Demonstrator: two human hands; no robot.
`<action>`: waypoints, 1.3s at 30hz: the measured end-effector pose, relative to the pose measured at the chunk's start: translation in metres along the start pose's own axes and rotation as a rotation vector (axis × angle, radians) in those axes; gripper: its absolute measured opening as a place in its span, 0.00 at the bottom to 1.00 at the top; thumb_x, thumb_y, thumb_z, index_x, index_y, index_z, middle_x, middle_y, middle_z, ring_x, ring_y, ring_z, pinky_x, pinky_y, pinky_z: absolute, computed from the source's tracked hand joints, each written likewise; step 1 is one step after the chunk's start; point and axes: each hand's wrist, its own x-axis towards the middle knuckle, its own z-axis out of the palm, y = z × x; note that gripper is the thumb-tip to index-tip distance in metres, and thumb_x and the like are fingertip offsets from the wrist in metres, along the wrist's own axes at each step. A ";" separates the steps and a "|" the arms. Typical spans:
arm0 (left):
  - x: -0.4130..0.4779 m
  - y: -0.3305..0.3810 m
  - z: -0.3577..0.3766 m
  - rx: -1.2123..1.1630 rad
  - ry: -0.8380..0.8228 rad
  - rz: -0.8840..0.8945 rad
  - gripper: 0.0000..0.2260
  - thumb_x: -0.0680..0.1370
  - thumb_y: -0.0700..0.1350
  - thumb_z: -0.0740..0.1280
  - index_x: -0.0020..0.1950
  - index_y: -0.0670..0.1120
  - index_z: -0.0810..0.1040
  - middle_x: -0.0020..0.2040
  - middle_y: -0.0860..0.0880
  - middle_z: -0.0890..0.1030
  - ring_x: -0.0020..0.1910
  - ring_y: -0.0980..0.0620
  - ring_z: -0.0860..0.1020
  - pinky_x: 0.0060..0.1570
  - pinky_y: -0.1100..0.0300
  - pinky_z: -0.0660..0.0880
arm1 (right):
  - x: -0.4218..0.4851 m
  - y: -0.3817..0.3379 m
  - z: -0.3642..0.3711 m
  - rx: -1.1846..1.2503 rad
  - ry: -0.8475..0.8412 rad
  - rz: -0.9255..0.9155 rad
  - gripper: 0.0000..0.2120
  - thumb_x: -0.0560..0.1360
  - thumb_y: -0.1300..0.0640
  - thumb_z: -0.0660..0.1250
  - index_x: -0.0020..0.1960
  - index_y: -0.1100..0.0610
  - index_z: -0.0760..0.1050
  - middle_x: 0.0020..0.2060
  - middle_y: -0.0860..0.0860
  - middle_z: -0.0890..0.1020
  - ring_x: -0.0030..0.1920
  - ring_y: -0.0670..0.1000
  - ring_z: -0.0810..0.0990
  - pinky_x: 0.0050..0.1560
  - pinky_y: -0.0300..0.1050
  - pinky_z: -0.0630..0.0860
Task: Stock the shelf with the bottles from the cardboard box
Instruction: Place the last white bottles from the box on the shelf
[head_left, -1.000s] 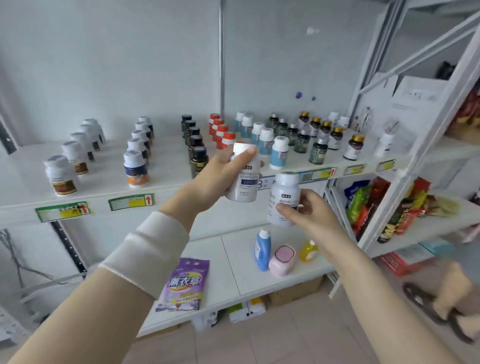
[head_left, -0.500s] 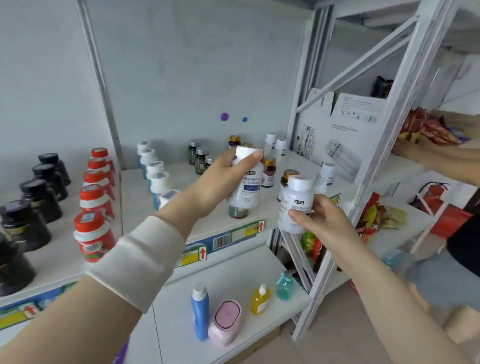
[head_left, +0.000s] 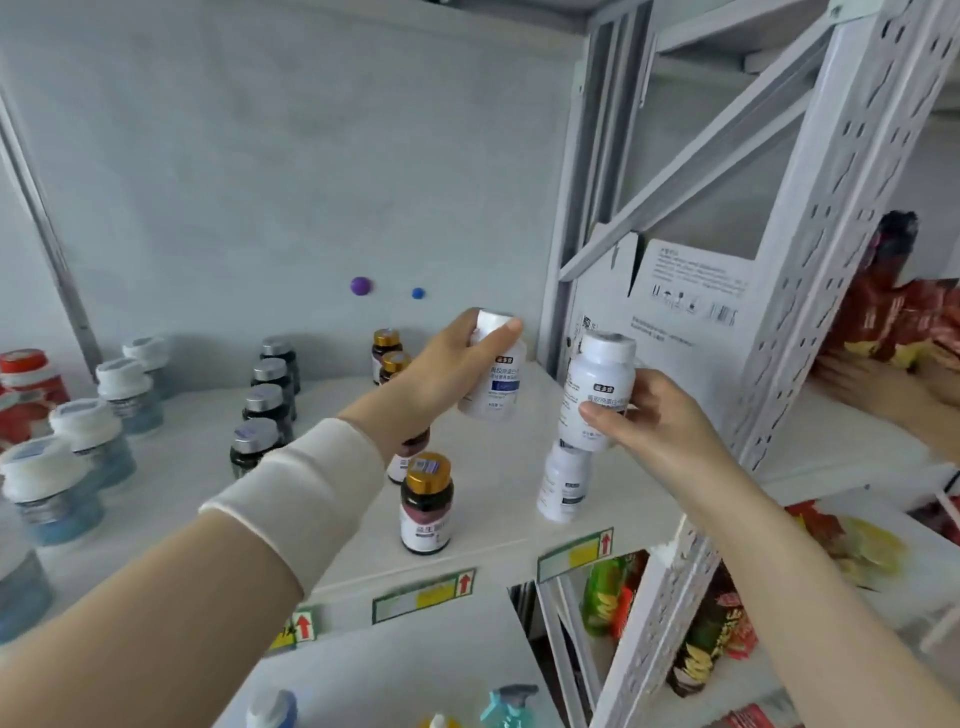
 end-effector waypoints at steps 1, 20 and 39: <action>0.013 -0.002 0.006 0.020 0.011 -0.005 0.14 0.79 0.56 0.58 0.60 0.49 0.68 0.49 0.51 0.78 0.45 0.56 0.77 0.39 0.67 0.72 | 0.014 0.005 -0.005 0.015 -0.016 0.000 0.20 0.68 0.56 0.73 0.58 0.54 0.73 0.53 0.48 0.81 0.52 0.48 0.80 0.49 0.42 0.76; 0.180 -0.105 0.042 0.499 -0.123 -0.243 0.17 0.73 0.52 0.70 0.53 0.41 0.73 0.48 0.47 0.75 0.46 0.48 0.75 0.48 0.54 0.74 | 0.142 0.135 0.012 -0.056 -0.327 0.169 0.20 0.65 0.64 0.76 0.51 0.52 0.71 0.48 0.51 0.81 0.51 0.53 0.81 0.51 0.45 0.78; 0.179 -0.115 0.045 0.608 -0.171 -0.269 0.21 0.72 0.53 0.72 0.61 0.49 0.70 0.54 0.54 0.75 0.46 0.57 0.75 0.45 0.70 0.69 | 0.146 0.151 0.016 -0.061 -0.443 0.050 0.25 0.61 0.60 0.79 0.46 0.42 0.68 0.45 0.41 0.78 0.49 0.43 0.80 0.46 0.33 0.75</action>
